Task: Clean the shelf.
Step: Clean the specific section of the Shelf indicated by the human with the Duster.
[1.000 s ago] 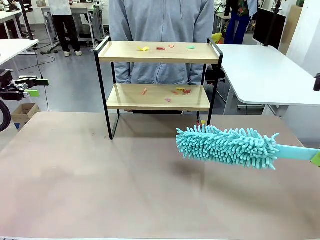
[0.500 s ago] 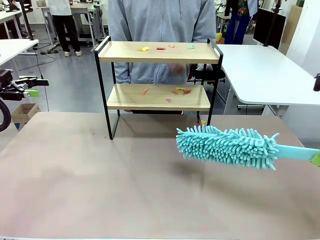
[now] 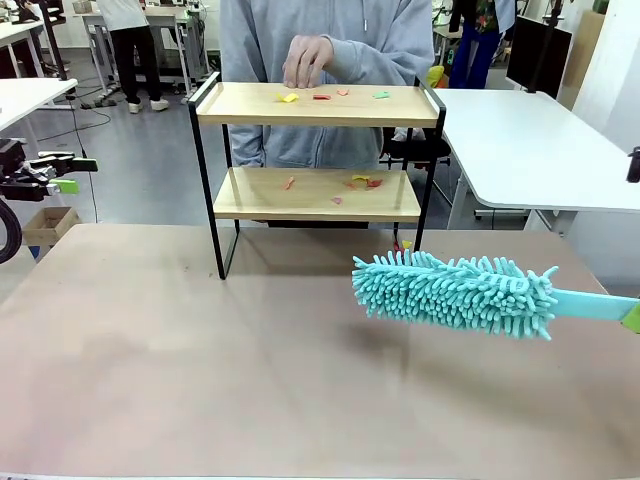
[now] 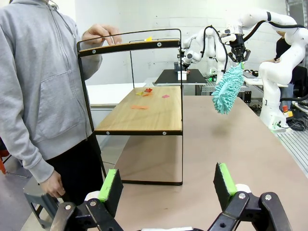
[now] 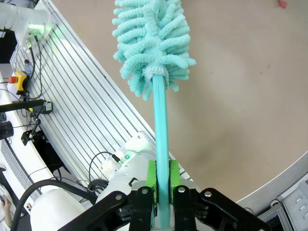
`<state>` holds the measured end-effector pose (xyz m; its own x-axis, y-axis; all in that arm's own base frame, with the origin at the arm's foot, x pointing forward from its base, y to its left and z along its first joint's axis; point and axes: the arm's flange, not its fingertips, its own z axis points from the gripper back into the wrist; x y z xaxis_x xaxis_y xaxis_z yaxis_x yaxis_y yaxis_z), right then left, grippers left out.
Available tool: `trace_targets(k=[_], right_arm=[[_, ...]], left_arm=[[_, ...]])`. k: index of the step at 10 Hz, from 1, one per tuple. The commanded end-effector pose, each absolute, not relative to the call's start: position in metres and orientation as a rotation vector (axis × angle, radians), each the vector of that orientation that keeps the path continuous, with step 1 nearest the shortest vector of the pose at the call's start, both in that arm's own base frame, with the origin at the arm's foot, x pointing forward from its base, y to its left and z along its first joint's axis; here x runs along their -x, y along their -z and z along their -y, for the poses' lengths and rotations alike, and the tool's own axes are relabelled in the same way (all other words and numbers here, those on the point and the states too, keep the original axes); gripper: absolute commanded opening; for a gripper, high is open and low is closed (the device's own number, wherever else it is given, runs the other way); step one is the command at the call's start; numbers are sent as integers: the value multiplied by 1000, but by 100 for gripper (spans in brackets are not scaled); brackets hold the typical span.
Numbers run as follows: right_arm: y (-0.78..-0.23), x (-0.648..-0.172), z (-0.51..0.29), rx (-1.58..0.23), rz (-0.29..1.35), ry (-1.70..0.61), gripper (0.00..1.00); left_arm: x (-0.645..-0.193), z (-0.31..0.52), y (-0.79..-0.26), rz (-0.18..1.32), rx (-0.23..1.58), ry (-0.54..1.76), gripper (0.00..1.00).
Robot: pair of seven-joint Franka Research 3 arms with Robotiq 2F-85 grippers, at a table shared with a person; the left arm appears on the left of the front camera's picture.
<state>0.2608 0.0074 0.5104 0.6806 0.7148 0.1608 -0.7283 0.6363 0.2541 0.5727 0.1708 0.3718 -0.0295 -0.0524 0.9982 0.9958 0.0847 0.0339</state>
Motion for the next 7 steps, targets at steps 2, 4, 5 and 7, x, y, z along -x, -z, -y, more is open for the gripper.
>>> trace_targets(k=[2,4,5,7], right_arm=[[-512,-261,-6,-321,62,-812,13],[-512,-261,-6,-321,62,-812,13],[-512,-261,-6,-321,62,-812,13],[-512,-261,-6,-321,62,-812,13]], left_arm=[[-571,-171,-375,1240,1091,1196,100],[-571,-171,-375,1240,1091,1196,100],[-571,-171,-375,1240,1091,1196,100],[-571,-171,-375,1240,1091,1196,100]])
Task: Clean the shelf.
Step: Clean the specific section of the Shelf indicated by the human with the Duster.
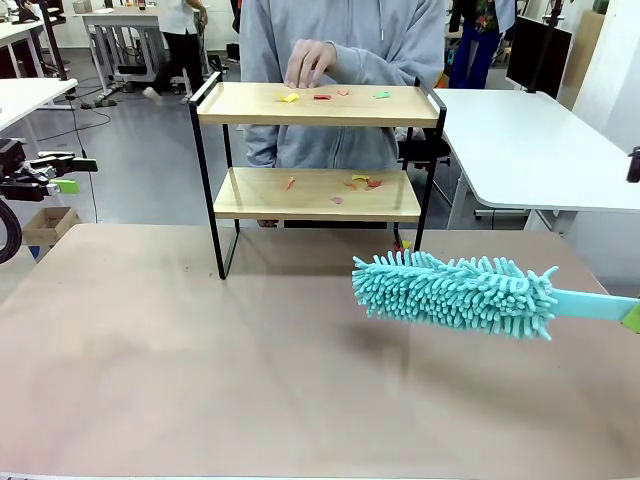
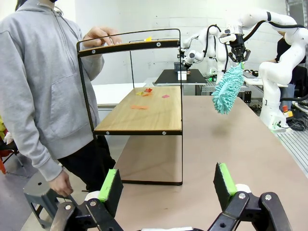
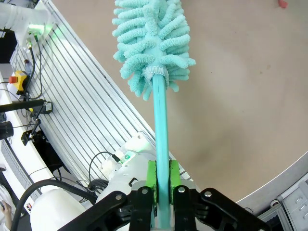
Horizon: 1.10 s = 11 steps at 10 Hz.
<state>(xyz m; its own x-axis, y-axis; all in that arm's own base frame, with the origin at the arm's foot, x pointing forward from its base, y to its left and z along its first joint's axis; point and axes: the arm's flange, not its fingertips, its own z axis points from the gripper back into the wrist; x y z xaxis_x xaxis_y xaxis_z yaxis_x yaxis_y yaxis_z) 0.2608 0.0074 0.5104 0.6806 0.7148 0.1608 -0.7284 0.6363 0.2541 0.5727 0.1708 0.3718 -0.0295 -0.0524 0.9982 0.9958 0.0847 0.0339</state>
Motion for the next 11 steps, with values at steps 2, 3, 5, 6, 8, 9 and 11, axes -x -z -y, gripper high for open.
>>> trace_targets(k=[2,3,5,6,8,9,11], right_arm=[[-512,-261,-6,-321,62,-812,13],[-512,-261,-6,-321,62,-812,13],[-512,-261,-6,-321,62,-812,13],[-512,-261,-6,-321,62,-812,13],[-512,-261,-6,-321,62,-812,13],[-510,-261,-7,-311,46,-825,13],[-571,-236,-11,-387,91,-846,13]], left_arm=[[-571,-171,-375,1240,1091,1196,100],[-571,-171,-375,1240,1091,1196,100],[-571,-171,-375,1240,1091,1196,100],[-571,-171,-375,1240,1091,1196,100],[-571,-171,-375,1240,1091,1196,100],[-571,-171,-375,1240,1091,1196,100],[-571,-171,-375,1240,1091,1196,100]])
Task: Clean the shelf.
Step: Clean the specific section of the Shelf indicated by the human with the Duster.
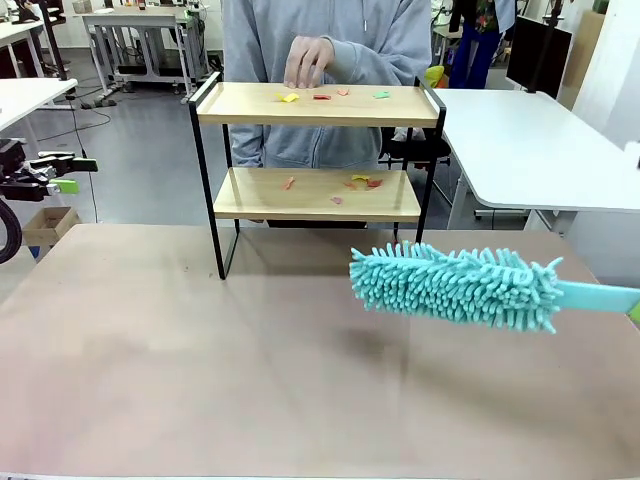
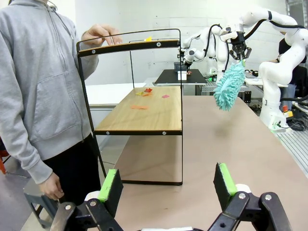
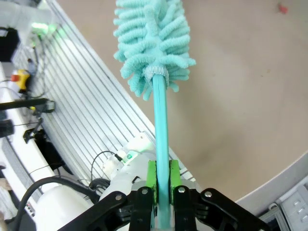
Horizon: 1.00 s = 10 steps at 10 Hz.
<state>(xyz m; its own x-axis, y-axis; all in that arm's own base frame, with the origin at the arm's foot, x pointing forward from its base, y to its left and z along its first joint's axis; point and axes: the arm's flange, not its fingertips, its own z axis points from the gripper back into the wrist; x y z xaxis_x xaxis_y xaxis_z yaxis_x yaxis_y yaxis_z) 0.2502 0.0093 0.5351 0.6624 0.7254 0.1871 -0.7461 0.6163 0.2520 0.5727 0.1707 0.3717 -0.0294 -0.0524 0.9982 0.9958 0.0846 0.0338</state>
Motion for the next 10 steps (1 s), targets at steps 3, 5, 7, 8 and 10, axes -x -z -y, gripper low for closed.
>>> trace_targets(k=[3,5,7,8,10], right_arm=[[-639,-219,-51,-440,63,-802,13],[-690,-209,-103,-463,120,-662,13],[-728,-214,-152,-516,152,-551,13],[-743,-221,-175,-555,198,-418,13],[-764,-239,-217,-586,264,-328,13]], left_arm=[[-571,-171,-375,1240,1091,1196,100],[-571,-171,-375,1240,1091,1196,100],[-571,-171,-375,1240,1091,1196,100],[-571,-171,-375,1240,1091,1196,100],[-571,-171,-375,1240,1091,1196,100]])
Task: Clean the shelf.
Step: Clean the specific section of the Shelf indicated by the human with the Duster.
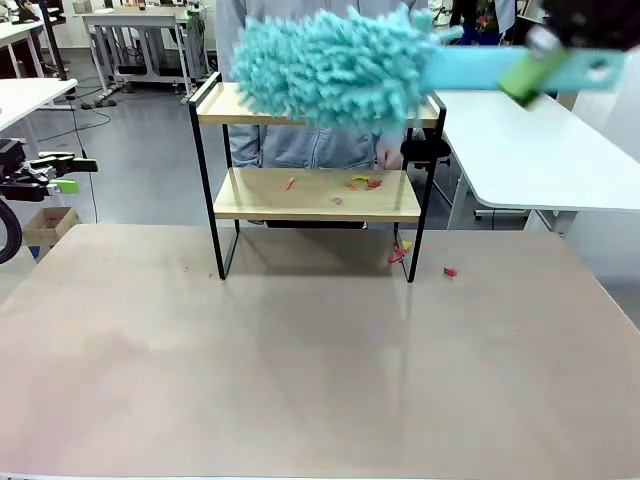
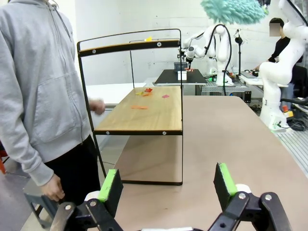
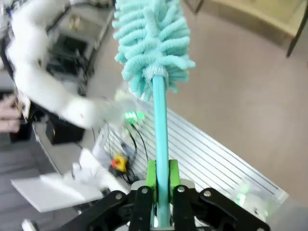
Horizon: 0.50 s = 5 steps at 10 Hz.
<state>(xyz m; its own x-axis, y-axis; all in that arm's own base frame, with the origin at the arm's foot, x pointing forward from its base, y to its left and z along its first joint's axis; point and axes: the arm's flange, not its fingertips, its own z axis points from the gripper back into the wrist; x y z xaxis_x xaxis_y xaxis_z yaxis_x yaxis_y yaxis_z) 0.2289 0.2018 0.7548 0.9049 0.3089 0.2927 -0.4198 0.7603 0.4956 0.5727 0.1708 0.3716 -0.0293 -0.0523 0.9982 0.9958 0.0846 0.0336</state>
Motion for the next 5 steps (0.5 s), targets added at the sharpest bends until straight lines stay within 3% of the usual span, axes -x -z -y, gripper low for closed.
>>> trace_targets(k=[1,2,3,5], right_arm=[[-767,-254,-232,-640,305,-246,13],[-763,-265,-235,-704,293,-259,13],[-762,-243,-218,-613,242,-325,13],[-762,-243,-218,-613,242,-325,13]], left_arm=[[-571,-171,-375,1240,1091,1196,100],[-571,-171,-375,1240,1091,1196,100],[-571,-171,-375,1240,1091,1196,100],[-571,-171,-375,1240,1091,1196,100]])
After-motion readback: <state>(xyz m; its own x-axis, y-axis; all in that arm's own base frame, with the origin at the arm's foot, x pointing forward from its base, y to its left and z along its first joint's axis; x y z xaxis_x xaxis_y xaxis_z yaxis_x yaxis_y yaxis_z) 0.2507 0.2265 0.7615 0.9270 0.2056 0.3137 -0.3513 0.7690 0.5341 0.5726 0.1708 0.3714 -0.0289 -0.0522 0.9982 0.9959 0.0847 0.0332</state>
